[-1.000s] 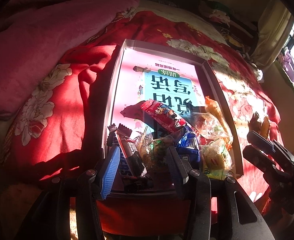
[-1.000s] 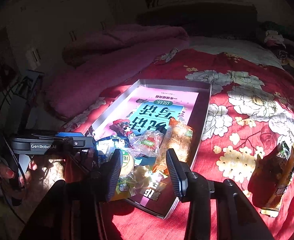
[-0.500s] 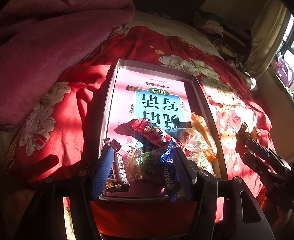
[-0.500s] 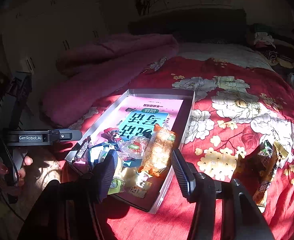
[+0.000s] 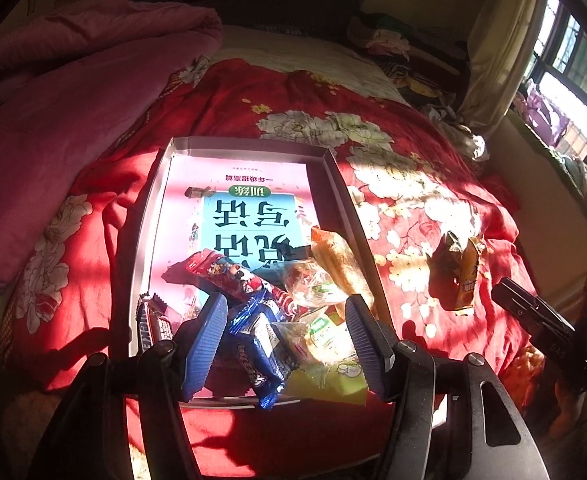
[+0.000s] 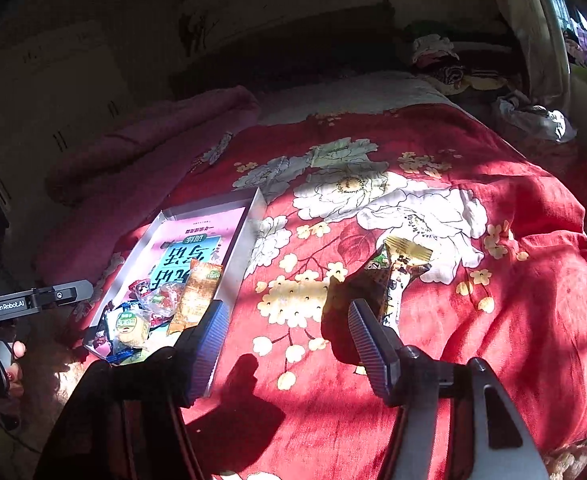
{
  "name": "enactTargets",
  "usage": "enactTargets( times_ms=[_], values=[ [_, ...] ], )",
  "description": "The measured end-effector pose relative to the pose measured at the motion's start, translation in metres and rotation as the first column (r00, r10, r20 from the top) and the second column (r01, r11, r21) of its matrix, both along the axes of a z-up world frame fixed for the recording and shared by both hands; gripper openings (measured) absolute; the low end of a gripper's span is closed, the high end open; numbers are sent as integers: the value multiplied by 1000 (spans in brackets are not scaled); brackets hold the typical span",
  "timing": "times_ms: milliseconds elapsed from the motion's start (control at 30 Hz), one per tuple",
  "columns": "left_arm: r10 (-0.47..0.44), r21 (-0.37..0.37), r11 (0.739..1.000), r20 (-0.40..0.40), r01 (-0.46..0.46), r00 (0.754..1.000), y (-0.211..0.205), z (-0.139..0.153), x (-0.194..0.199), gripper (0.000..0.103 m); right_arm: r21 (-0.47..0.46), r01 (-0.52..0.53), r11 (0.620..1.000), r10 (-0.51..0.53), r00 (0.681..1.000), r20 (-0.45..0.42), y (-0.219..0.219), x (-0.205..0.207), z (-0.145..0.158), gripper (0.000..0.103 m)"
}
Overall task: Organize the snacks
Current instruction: 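Grasp the green snack bag with the left tool while the right tool grasps the yellow-white snack bar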
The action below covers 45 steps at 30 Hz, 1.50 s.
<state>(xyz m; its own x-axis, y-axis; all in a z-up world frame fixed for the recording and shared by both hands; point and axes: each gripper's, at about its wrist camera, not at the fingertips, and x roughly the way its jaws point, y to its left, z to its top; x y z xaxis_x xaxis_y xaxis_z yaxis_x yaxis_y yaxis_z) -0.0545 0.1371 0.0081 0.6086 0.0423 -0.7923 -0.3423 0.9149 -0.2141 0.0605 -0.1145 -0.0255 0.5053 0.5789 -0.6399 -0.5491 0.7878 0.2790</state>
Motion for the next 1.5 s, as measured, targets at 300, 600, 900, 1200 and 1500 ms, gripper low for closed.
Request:
enactTargets(
  times_ms=[300, 600, 900, 1200, 1500],
  values=[
    [-95, 22, 995, -14, 95, 995, -39, 2, 26, 64, -77, 73, 994, -80, 993, -82, -14, 15, -27, 62],
    [-167, 30, 985, -47, 168, 985, -70, -5, 60, 64, -172, 68, 983, -89, 990, -114, -7, 33, -52, 62],
    [-272, 41, 960, -96, 277, 957, -121, -22, 111, 64, -248, 49, 968, -82, 988, -127, 1, 45, -68, 41],
    [-338, 7, 939, -163, 344, 927, -158, -50, 173, 64, -151, 121, 981, -145, 977, -156, -25, 59, -65, 30],
    [-389, -42, 920, -221, 390, 894, -180, -83, 223, 64, -37, 172, 984, -176, 961, -214, -49, 68, -61, 28]
  ],
)
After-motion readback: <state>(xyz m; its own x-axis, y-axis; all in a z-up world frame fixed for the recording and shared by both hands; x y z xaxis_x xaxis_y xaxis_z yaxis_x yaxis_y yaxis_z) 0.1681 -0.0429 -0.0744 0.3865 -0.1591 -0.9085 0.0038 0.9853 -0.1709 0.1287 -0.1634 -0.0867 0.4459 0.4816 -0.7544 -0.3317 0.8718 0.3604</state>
